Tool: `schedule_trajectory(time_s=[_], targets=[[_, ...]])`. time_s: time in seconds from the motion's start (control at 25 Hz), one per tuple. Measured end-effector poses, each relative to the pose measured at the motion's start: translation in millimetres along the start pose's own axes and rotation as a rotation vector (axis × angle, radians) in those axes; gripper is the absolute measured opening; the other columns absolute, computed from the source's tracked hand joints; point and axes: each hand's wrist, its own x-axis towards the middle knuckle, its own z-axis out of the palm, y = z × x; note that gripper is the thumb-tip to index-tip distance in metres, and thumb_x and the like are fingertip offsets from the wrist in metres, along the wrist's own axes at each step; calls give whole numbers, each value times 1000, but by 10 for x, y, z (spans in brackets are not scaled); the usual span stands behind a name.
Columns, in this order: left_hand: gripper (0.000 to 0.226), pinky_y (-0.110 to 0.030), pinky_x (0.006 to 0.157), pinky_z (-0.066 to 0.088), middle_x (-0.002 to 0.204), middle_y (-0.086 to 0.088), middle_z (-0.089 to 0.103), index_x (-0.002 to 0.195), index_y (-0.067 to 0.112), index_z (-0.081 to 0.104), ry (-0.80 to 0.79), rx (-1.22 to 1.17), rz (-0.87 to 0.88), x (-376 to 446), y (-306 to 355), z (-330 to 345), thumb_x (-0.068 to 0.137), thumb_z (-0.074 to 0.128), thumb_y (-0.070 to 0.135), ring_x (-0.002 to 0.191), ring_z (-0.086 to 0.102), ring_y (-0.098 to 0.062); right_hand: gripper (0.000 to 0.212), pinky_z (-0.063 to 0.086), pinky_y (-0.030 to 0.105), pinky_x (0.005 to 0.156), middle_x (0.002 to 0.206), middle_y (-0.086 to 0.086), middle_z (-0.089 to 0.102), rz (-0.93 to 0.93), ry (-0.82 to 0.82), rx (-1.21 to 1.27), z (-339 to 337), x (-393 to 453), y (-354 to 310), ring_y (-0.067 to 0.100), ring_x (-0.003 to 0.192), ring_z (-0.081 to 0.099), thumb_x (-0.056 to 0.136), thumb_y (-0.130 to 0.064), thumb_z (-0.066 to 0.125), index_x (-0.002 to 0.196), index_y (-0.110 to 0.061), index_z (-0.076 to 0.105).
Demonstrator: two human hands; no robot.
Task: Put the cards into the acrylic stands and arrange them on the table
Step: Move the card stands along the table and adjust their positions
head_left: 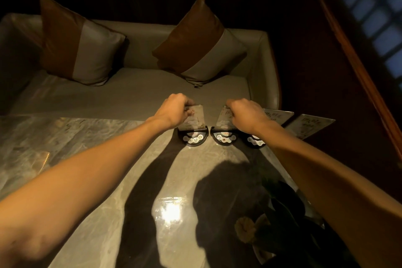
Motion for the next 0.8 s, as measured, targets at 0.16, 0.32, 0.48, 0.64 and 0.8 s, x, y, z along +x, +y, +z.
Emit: schedule_trajectory(time_s=[0.16,0.32,0.48,0.64,0.8], targets=[[24,-29,81,50,105,-6,77,114,17,75,-7,22,22,91,61,75,90,70,13,101,69,-22,30,49,41,82,111,15,71,-6,9,10,16,24,0,36,102,66,91,-1,52,117,-12,63],[24,-35,88,55,107,-6,77,114,18,75,-18,26,37,140,90,125,91,70,13,104,69,-23,29,49,41,83,109,13,70,-14,11,21,36,44,7,33,100,66,93,-2,53,117,-13,62],[26,-39,89,56,109,-8,76,116,17,74,-33,62,91,192,157,136,91,69,13,104,69,-25,29,49,41,82,110,13,71,-2,13,18,56,64,20,32,99,66,93,-2,53,118,-13,64],[26,-40,89,55,109,-8,76,117,17,74,-47,89,118,230,223,138,92,68,13,104,69,-25,30,54,43,87,112,12,71,-4,15,24,71,69,23,32,101,66,93,-3,54,120,-14,63],[29,-33,87,52,114,-8,74,122,15,71,-48,62,96,235,240,134,93,68,13,106,68,-23,31,55,47,91,112,11,71,4,12,29,79,85,29,30,102,67,93,-4,56,121,-15,63]])
